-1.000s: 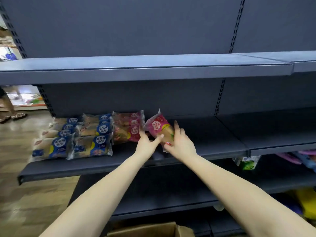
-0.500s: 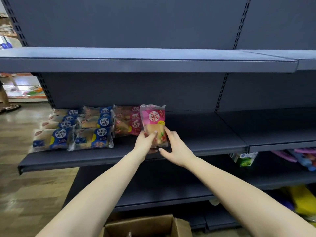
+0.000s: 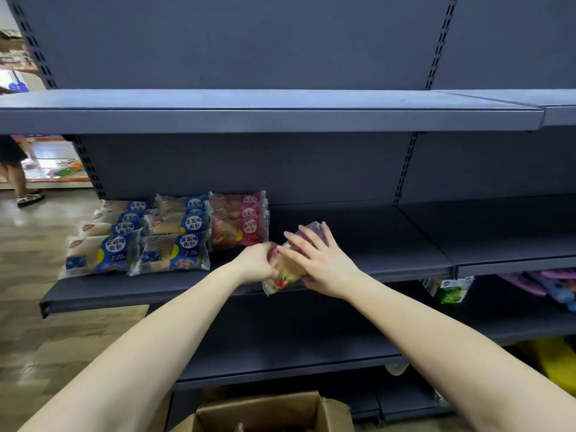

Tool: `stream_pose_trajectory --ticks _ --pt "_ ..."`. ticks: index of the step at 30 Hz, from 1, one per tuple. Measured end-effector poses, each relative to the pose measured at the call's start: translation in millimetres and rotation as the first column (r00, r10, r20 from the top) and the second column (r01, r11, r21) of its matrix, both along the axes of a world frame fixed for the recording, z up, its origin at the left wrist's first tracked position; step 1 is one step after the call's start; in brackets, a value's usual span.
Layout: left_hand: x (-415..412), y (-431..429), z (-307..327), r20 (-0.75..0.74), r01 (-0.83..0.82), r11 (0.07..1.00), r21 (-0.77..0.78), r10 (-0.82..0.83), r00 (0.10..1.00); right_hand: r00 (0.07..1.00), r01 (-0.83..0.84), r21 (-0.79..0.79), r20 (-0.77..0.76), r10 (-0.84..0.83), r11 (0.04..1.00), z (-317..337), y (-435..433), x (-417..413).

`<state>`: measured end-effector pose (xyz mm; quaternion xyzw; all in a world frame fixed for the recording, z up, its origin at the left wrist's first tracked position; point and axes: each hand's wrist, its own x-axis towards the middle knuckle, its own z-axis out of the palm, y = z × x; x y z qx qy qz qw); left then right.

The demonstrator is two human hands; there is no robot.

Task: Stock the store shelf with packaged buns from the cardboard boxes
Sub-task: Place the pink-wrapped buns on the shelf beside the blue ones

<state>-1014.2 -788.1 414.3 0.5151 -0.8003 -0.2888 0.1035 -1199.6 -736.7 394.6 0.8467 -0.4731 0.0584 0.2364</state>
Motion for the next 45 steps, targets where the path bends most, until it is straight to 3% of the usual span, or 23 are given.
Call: stream_pose_trajectory --ticks 4,7,11,15,18,20,25,27,29,32,37,42,45 --pt "21.4 0.0 -1.4 -0.018 0.050 0.998 0.049 -0.049 0.999 0.999 0.033 0.023 -0.025 -0.032 0.999 -8.6 -3.4 17.3" --pt "45.1 -0.3 -1.0 -0.124 -0.051 0.998 -0.033 0.046 0.991 0.998 0.043 0.008 0.036 -0.043 0.999 -15.7 -9.6 34.8" --pt "76.0 0.9 -0.9 -0.358 -0.230 0.973 -0.012 0.211 0.910 0.986 0.081 0.124 0.135 -0.098 0.989 -15.5 -15.5 60.4" --pt "99.9 -1.3 -7.8 -0.443 -0.362 0.931 0.045 0.343 0.829 0.990 0.022 0.131 0.132 -0.040 0.991 -13.5 -19.6 83.7" --pt "111.0 -4.0 -15.3 -0.529 -0.470 0.875 0.120 0.457 0.715 0.995 0.025 0.097 0.095 -0.034 0.995 -12.6 -24.3 102.0" --pt "118.3 -7.8 -21.2 -0.553 -0.529 0.836 0.144 0.511 0.658 0.995 0.030 0.051 0.097 -0.034 0.998 -15.1 -31.0 112.9" --pt "126.5 -20.4 -28.1 -0.554 -0.631 0.775 0.041 0.543 0.631 0.989 0.097 0.059 0.102 -0.103 0.994 -13.4 -51.1 128.0" --pt "128.8 -27.4 -28.7 -0.528 -0.687 0.727 -0.013 0.578 0.622 0.985 0.139 0.091 0.094 -0.148 0.986 -15.5 -59.6 125.5" --pt "134.1 -35.0 -35.5 -0.431 -0.665 0.721 -0.195 0.547 0.718 0.978 0.163 0.112 0.114 -0.176 0.980 -17.8 -68.4 119.8" --pt "138.4 -41.5 -56.5 -0.169 -0.511 0.727 -0.458 0.493 0.853 0.972 0.199 0.106 0.109 -0.210 0.974 -24.1 -78.7 117.3" --pt "130.3 -39.2 -89.2 0.075 -0.375 0.773 -0.511 0.475 0.877 0.967 0.226 0.221 0.065 -0.245 0.949 -33.6 -87.8 127.3" --pt "132.4 -43.2 -101.1 0.074 -0.370 0.749 -0.550 0.486 0.871 0.947 0.304 0.318 0.001 -0.320 0.898 -36.2 -88.4 134.9" --pt "132.5 -44.2 -101.9 0.080 -0.367 0.744 -0.558 0.489 0.869 0.952 0.265 0.369 0.049 -0.303 0.891 -41.0 -89.9 133.2"
